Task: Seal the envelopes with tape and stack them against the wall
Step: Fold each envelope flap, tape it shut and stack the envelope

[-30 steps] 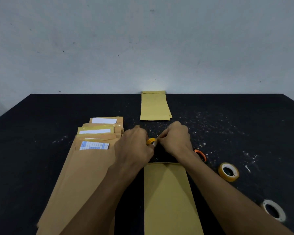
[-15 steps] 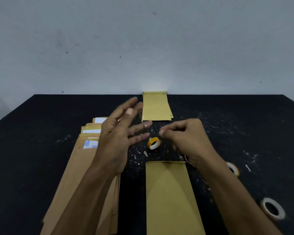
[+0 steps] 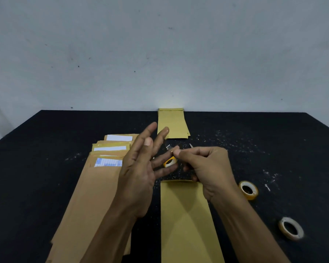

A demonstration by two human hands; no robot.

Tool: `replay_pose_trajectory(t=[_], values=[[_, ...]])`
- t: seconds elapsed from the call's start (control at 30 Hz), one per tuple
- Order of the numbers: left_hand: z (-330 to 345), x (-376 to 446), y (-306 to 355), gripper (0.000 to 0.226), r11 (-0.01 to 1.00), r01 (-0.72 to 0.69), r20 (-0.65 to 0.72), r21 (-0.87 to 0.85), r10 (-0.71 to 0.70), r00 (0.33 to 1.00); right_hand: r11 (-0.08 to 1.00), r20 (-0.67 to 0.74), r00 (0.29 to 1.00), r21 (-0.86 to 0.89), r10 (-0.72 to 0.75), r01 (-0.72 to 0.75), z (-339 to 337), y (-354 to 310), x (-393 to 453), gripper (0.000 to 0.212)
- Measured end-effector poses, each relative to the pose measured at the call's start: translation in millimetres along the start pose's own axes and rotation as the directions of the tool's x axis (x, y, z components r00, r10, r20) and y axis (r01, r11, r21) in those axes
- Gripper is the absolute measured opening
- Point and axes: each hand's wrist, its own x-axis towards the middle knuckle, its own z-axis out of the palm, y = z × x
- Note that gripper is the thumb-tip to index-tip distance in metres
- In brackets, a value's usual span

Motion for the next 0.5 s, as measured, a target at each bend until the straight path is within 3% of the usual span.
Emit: replay_pose_trajectory(t=[0.13,0.3,0.5], values=[[0,-2,0,0.048,0.998,0.031,0.021,-0.054,-0.030,0.999,1.000,0.013,1.000,-0.015,0.005,-0.005,-3,-3,-4,0.013],[0,-7,0,0.047,1.000,0.025,0.071,-0.004,-0.024,0.997,1.000,0.054,0.998,0.005,0.022,-0.023,-7,-5,-9,0.010],[1,-11,-2,0.044,0.958,-0.093,0.106,0.271,0.066,0.992,0.990,0.114,0.992,0.124,0.058,-0.072,-8,-8,-18,0.010]])
